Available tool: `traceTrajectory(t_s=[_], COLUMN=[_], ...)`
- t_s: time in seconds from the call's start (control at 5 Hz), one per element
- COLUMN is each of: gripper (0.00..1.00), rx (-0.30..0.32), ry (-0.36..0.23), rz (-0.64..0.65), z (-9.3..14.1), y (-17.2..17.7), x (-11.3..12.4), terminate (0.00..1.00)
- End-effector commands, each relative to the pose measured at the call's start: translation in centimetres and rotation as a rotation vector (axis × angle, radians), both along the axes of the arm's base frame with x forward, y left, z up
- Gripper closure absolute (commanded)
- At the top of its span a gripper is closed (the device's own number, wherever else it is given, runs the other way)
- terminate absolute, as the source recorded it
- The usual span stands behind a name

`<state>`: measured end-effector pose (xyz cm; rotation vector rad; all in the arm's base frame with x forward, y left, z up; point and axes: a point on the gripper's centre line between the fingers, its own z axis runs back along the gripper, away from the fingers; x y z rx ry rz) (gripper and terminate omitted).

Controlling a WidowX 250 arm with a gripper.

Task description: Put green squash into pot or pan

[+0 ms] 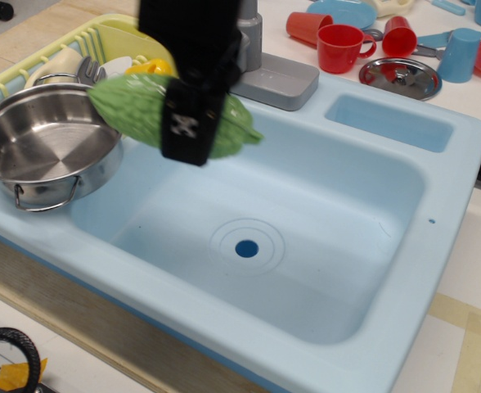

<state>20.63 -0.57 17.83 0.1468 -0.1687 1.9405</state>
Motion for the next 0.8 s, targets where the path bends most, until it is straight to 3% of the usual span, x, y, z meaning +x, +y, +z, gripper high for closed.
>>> traceTrajectory(t_s=[0.0,0.4,0.6], gripper=[1.0,1.0,0.0], rx=[0.0,-0.059,-0.109], ry=[-0.099,-0.092,-0.119], rz=[0.031,0.037,0.02], z=[2.1,0.5,-0.5], y=[4.3,7.6,8.4], x=[-0.8,-0.9,-0.9], terminate=[0.0,0.0,0.0])
